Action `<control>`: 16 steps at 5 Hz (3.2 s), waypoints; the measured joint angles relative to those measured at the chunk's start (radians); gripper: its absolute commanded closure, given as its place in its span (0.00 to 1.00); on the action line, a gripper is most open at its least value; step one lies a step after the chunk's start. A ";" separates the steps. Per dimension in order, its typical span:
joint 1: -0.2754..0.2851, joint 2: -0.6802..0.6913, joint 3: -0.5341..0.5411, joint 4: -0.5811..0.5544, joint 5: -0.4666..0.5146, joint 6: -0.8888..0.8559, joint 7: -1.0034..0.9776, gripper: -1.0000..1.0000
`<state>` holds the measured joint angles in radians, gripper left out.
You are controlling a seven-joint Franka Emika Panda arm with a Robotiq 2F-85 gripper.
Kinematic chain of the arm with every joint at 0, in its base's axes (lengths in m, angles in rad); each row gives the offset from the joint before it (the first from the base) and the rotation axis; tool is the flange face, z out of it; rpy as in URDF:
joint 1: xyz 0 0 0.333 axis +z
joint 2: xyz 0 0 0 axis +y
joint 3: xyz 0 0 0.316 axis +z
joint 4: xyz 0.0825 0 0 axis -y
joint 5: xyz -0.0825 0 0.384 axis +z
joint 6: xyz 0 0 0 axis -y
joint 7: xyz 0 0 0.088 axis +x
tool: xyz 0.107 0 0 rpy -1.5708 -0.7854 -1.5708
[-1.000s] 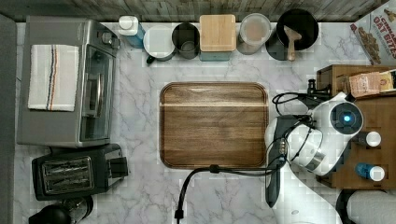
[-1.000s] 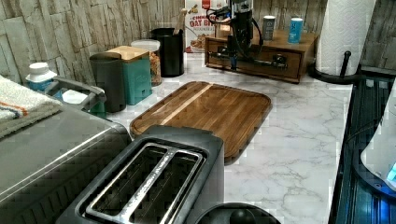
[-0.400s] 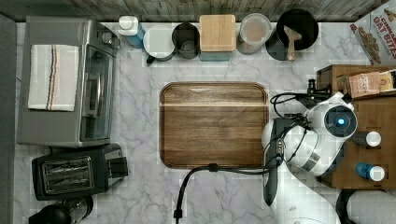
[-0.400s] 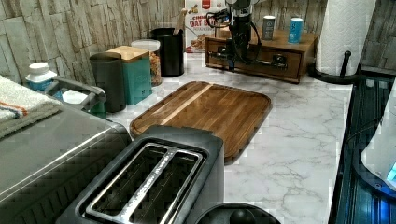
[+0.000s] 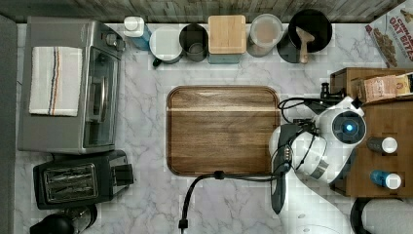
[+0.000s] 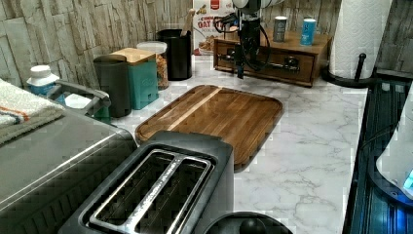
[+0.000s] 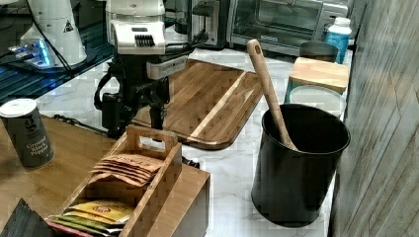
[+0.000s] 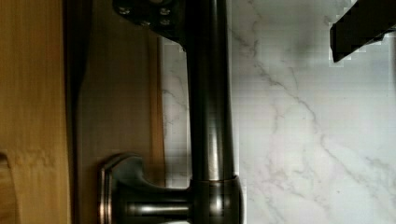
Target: Open the drawer.
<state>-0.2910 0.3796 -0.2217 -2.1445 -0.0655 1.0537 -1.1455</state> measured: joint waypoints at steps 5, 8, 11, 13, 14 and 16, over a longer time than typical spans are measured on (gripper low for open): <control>0.047 -0.099 0.043 -0.119 0.080 0.018 0.143 0.00; 0.173 -0.169 0.170 -0.215 0.079 -0.006 0.261 0.00; 0.161 -0.179 0.174 -0.207 0.119 -0.034 0.330 0.00; 0.160 -0.177 0.174 -0.207 0.121 -0.034 0.329 0.00; 0.161 -0.177 0.174 -0.209 0.121 -0.029 0.329 0.00; 0.154 -0.177 0.180 -0.207 0.120 -0.036 0.330 0.00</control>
<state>-0.1367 0.2025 -0.0419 -2.3516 0.0545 1.0176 -0.8159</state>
